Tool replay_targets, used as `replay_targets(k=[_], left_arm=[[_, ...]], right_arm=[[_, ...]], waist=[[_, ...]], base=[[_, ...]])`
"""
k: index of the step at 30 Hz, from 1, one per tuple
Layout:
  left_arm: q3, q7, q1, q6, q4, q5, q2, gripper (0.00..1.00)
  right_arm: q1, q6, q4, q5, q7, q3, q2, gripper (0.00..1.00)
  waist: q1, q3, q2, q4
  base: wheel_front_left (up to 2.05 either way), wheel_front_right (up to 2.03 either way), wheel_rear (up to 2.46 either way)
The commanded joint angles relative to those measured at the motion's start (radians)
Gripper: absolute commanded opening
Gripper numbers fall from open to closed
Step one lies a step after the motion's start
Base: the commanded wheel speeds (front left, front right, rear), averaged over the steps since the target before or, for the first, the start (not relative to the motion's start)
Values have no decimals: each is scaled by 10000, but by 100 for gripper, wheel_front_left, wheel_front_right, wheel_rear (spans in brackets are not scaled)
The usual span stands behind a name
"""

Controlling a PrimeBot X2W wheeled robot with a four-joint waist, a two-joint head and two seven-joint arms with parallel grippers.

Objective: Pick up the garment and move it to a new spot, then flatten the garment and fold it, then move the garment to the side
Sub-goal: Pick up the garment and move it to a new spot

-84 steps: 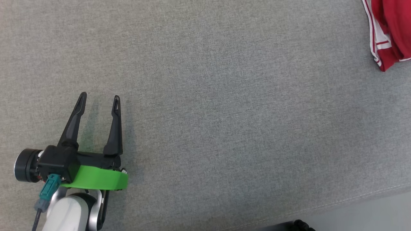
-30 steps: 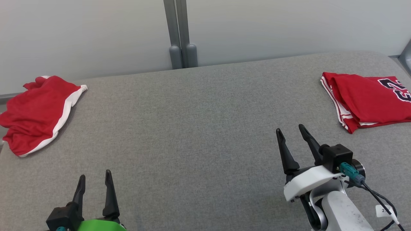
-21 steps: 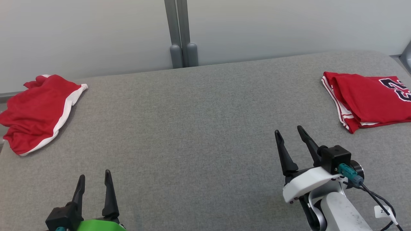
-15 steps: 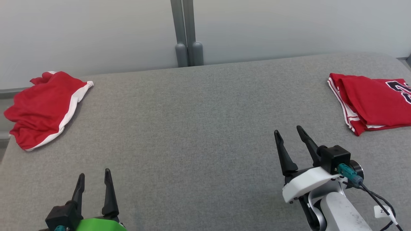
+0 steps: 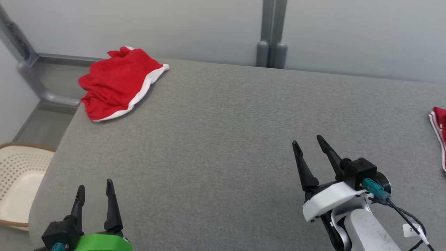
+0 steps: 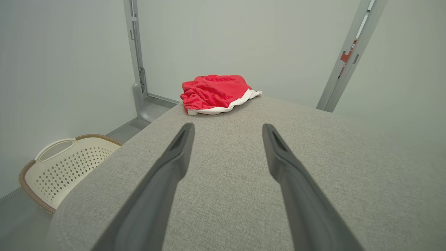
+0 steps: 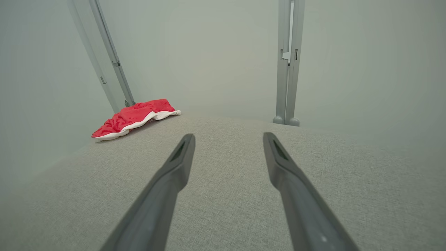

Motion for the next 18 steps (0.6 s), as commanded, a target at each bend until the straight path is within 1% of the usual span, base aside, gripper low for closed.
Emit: replay_targets(k=[1, 4, 8, 13, 18], left_arm=[[91, -1, 109, 27, -29, 70, -12, 100], [221, -1, 286, 61, -92, 70, -39, 100], [420, -1, 544, 56, -205, -2, -87, 100], [529, -1, 684, -10, -287, -20, -152, 100], [577, -1, 641, -41, -362, -1, -207, 100]], right_arm=[[66, -14, 40, 62, -27, 109, -21, 100], [93, -14, 92, 144, -27, 288, -21, 100], [-43, -14, 151, 286, -27, 619, -29, 100], [-149, -14, 189, 361, -27, 835, -27, 100], [-236, -14, 183, 244, -27, 810, -30, 100]], waist=[[0, 26, 0, 1637], [0, -34, 0, 2164], [0, -39, 0, 2522], [0, 19, 0, 2715], [0, 184, 0, 2772]], base=[[0, 0, 0], [0, 0, 0], [0, 0, 0], [0, 0, 0], [0, 0, 0]])
